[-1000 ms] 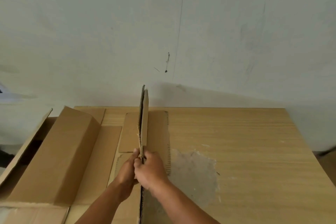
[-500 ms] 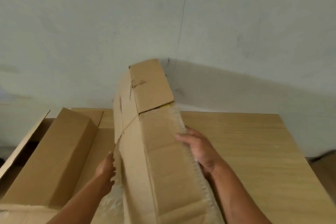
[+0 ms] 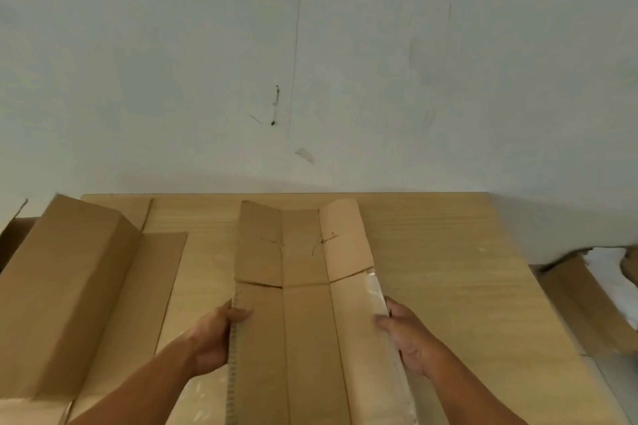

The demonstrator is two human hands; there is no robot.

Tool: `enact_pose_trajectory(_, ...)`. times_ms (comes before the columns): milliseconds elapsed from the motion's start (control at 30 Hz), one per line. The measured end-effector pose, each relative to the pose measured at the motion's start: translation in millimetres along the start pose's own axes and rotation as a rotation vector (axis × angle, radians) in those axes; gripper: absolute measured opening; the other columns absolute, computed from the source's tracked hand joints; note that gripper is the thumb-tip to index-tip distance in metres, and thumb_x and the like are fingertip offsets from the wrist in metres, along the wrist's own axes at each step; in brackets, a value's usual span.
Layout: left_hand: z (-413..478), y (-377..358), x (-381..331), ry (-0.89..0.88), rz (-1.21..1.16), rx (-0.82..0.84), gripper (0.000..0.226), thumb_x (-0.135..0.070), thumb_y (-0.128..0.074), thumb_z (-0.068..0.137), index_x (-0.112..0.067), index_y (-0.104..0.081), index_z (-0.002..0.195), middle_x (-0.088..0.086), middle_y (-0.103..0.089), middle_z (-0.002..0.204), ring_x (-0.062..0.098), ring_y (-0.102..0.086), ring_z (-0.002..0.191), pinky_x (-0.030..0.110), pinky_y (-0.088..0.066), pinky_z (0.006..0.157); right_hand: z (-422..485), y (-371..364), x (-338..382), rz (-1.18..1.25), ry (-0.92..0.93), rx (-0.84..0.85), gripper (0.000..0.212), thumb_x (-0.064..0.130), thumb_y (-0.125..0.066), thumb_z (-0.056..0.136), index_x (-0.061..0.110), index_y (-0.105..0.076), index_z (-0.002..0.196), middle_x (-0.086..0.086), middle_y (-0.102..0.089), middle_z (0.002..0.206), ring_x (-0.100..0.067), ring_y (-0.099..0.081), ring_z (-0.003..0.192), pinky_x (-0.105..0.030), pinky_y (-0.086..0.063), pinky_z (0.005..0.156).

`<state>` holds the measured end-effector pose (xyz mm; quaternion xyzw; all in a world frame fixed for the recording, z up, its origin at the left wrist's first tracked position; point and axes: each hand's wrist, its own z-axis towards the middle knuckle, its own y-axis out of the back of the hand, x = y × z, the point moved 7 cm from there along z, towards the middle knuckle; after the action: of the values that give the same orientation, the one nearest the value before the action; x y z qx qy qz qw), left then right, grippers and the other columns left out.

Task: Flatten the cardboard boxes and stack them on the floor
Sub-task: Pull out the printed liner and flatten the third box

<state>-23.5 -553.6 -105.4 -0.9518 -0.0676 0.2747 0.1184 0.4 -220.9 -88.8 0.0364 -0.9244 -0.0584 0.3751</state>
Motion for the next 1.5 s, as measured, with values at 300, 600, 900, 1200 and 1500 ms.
enact_pose_trajectory(300, 11, -2, 33, 0.015, 0.229, -0.122, 0.033, -0.001, -0.05, 0.1, -0.018, -0.048, 0.127, 0.016, -0.064, 0.123, 0.039, -0.065, 0.109, 0.06, -0.053, 0.093, 15, -2, -25, -0.11, -0.003, -0.203, 0.036, -0.005, -0.045, 0.087, 0.02, -0.061, 0.109, -0.002, -0.071, 0.099, -0.021, -0.068, 0.089, -0.032, -0.054, 0.074)
enact_pose_trajectory(600, -10, 8, 35, -0.19, 0.345, -0.356, 0.021, -0.011, -0.058, 0.096, -0.027, -0.059, 0.109, 0.003, -0.071, 0.108, 0.025, -0.069, 0.097, 0.047, -0.06, 0.083, 14, -8, -21, -0.092, 0.085, -0.216, 0.036, -0.005, -0.049, 0.092, 0.022, -0.065, 0.109, 0.001, -0.073, 0.102, -0.017, -0.068, 0.091, -0.025, -0.051, 0.072)
enact_pose_trajectory(900, -37, 17, -2, -0.367, 0.401, -0.399, 0.02, -0.014, -0.059, 0.097, -0.032, -0.058, 0.106, -0.002, -0.071, 0.103, 0.019, -0.069, 0.093, 0.037, -0.059, 0.073, -6, -23, 7, -0.197, 0.203, -0.181, 0.031, 0.008, -0.054, 0.098, 0.023, -0.059, 0.126, 0.005, -0.068, 0.115, -0.005, -0.063, 0.1, -0.022, -0.047, 0.08)
enact_pose_trajectory(1200, -95, 70, -3, -0.506, 0.377, -0.424, 0.022, -0.014, -0.061, 0.097, -0.031, -0.058, 0.111, -0.005, -0.072, 0.101, 0.016, -0.069, 0.092, 0.037, -0.059, 0.077, -57, -74, 28, -0.221, 0.295, -0.169, 0.031, 0.003, -0.051, 0.098, 0.029, -0.06, 0.114, 0.004, -0.071, 0.102, -0.014, -0.067, 0.091, -0.026, -0.05, 0.073)
enact_pose_trajectory(1500, -202, 176, 24, -0.661, 0.342, -0.453, 0.02, -0.013, -0.061, 0.096, -0.029, -0.06, 0.109, -0.006, -0.071, 0.1, 0.014, -0.067, 0.092, 0.028, -0.053, 0.068, -146, -183, 12, -0.172, 0.433, -0.147, 0.03, 0.002, -0.055, 0.095, 0.025, -0.063, 0.111, 0.002, -0.074, 0.099, -0.017, -0.069, 0.093, -0.028, -0.051, 0.075)
